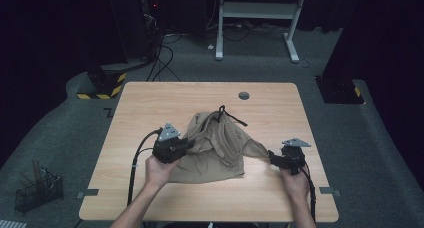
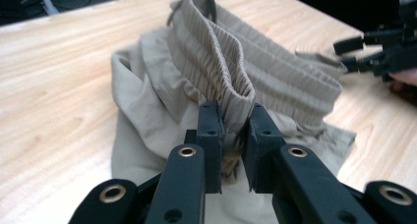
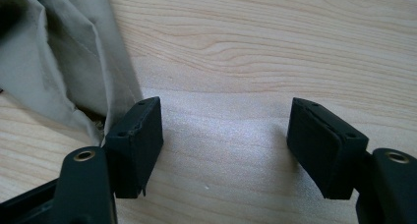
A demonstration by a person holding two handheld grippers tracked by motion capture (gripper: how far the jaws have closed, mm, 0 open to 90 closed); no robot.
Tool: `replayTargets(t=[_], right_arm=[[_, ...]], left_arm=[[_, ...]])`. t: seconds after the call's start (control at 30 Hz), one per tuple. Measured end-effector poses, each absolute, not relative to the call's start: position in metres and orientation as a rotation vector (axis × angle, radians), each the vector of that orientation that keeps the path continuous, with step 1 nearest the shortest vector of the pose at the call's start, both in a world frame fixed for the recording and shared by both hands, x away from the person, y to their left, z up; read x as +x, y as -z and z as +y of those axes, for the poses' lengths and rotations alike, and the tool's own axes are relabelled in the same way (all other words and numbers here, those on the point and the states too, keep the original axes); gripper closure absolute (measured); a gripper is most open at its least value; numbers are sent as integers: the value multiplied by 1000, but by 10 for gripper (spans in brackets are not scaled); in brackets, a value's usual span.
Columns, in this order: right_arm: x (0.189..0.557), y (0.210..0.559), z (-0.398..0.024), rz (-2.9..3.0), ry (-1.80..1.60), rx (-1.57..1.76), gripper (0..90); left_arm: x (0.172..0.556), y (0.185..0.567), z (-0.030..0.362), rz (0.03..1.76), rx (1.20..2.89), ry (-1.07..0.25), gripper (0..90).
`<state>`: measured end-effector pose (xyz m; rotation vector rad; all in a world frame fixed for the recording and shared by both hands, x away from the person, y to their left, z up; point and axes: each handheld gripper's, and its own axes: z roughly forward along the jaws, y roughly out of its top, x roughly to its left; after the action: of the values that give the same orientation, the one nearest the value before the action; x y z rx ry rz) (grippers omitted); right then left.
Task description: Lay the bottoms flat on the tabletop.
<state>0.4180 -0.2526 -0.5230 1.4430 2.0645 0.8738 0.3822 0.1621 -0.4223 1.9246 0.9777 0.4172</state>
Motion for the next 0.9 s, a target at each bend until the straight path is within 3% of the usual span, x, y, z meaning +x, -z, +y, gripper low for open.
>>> replayTargets(t=[0.67,0.83,0.9], right_arm=[[417,523,-252,2069,-876,1435,305],[417,523,-251,2094,-879,1425,266],[417,519,-249,2113,-848,1439,327]], left_arm=[[409,416,174,1034,1885,-416,791],[410,416,174,1036,1882,-418,791],[411,416,176,1044,1874,-415,791]])
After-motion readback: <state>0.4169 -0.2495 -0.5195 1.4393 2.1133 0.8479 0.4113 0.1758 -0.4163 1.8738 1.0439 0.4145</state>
